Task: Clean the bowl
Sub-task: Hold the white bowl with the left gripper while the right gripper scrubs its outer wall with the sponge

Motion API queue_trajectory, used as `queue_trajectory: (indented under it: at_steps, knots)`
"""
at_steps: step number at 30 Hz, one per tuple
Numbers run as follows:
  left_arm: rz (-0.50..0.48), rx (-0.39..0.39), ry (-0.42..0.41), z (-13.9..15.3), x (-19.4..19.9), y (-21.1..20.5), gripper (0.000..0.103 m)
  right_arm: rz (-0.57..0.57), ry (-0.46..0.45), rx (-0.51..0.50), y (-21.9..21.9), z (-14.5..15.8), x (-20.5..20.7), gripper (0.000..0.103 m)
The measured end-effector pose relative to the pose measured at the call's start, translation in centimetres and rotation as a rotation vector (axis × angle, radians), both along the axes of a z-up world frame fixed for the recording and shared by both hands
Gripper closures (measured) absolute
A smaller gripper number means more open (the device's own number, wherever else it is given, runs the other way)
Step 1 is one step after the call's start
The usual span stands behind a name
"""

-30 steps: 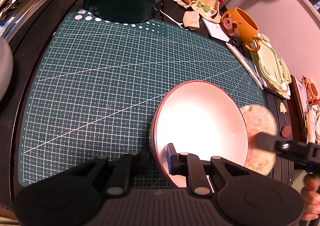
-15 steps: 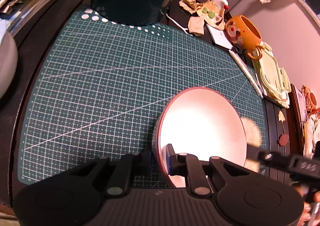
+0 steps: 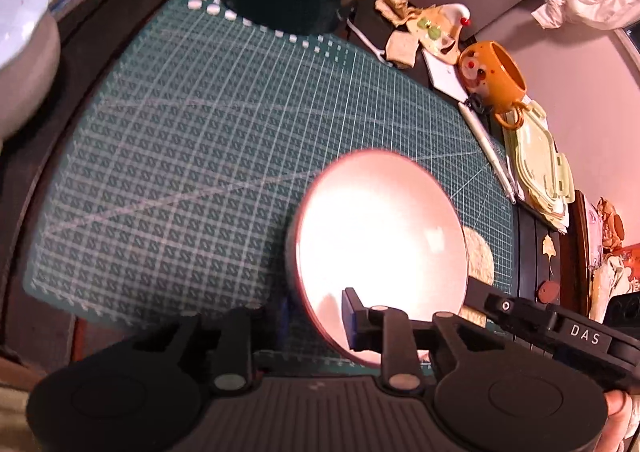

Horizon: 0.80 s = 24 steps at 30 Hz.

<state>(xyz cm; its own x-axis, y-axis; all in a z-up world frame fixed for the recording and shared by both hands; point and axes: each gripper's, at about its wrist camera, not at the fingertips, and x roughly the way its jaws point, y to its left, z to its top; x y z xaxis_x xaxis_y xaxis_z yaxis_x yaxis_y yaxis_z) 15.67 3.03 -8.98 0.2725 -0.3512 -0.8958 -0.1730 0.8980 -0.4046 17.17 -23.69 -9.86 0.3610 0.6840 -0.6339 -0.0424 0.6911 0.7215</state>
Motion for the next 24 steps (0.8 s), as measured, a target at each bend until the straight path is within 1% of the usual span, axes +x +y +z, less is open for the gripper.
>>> queue_trajectory:
  at_steps: [2, 5, 6, 7, 10, 13, 15, 17, 21, 24]
  knots:
    - [-0.005, 0.008, 0.002, -0.3, -0.2, -0.4, 0.079, 0.001, -0.001, -0.002, 0.0, 0.1, 0.0, 0.094]
    - [-0.008, 0.035, -0.017, -0.4, -0.1, -0.3, 0.084, 0.005, -0.006, -0.009, 0.1, 0.2, 0.1, 0.094]
    - [-0.005, 0.036, -0.018, -0.5, 0.1, 0.0, 0.088, 0.006, -0.008, -0.012, 0.1, 0.3, 0.0, 0.094]
    - [0.003, 0.032, -0.015, -0.6, 0.4, 0.5, 0.091, 0.007, -0.010, -0.016, 0.1, 0.3, 0.0, 0.094]
    - [0.017, 0.011, -0.012, -0.7, 1.1, 1.4, 0.094, 0.009, -0.015, -0.012, 0.1, 0.6, -0.1, 0.094]
    - [0.030, 0.009, -0.025, -0.6, 1.9, 2.0, 0.093, 0.012, -0.026, -0.008, 0.0, 0.9, -0.2, 0.094]
    - [0.018, 0.027, -0.039, -0.5, 2.3, 1.9, 0.093, 0.011, -0.035, -0.004, -0.1, 1.2, -0.2, 0.094]
    - [0.006, 0.041, -0.046, -0.4, 2.3, 1.6, 0.093, 0.009, -0.046, 0.000, -0.2, 1.5, -0.3, 0.094]
    - [0.002, 0.045, -0.047, -0.4, 2.3, 1.4, 0.093, -0.006, -0.086, 0.023, -1.0, 2.9, -0.6, 0.094]
    - [-0.001, 0.051, -0.049, -0.3, 2.3, 1.4, 0.093, -0.009, -0.099, 0.031, -1.2, 3.4, -0.7, 0.093]
